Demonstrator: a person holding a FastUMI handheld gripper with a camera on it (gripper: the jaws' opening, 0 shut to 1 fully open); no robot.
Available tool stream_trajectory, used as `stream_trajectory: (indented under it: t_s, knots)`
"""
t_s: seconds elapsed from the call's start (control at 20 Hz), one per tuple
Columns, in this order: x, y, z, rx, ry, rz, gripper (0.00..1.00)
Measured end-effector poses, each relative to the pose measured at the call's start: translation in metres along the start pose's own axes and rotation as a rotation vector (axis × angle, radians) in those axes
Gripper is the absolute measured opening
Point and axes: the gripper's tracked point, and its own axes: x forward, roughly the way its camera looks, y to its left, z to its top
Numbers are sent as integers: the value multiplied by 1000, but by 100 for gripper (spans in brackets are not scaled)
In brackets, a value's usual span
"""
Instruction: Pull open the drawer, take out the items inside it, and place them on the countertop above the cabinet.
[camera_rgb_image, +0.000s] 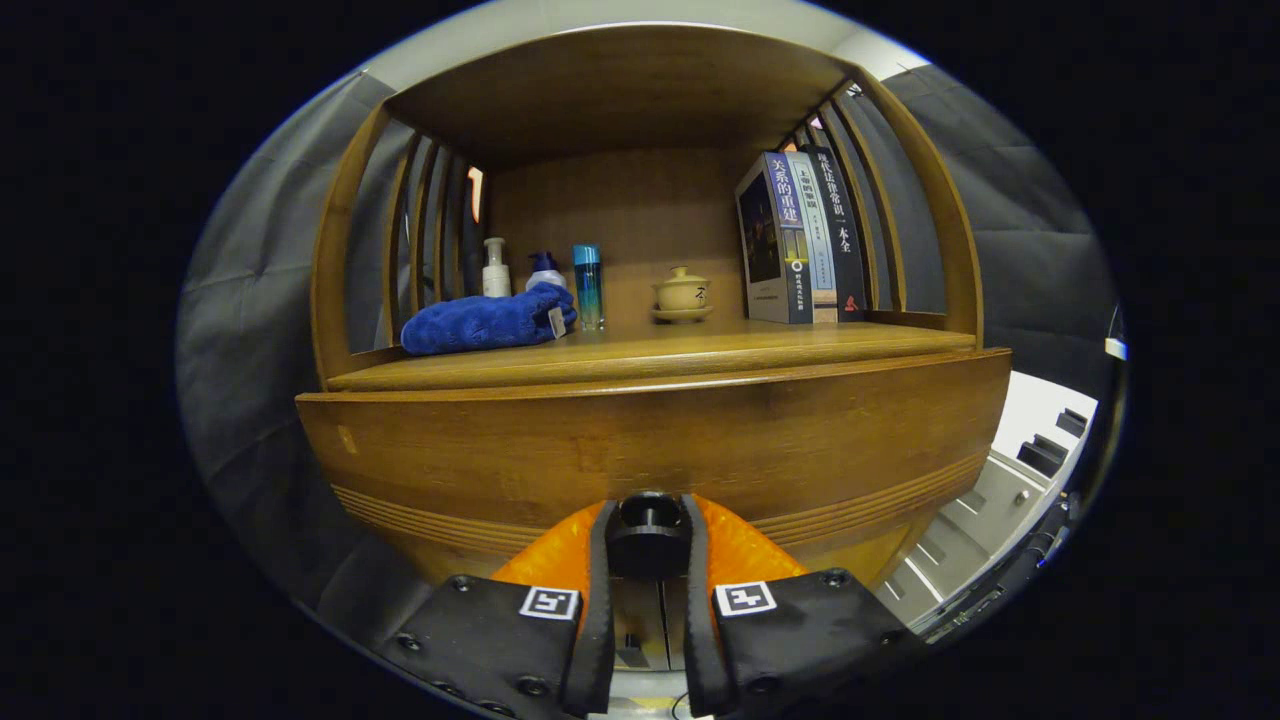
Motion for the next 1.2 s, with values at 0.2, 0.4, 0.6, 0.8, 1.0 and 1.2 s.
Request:
stream_trajectory:
  t_s: [0.2,0.4,0.6,0.8,1.0,1.2]
  knots:
    - [-36,1,-6,6,5,6,36]
    - [-67,3,-11,5,12,12,36]
    - [-95,2,-14,16,11,17,36]
    - [-117,2,-20,5,10,13,36]
    - [-136,2,-30,5,17,17,36]
    - [-136,2,-32,-11,16,11,36]
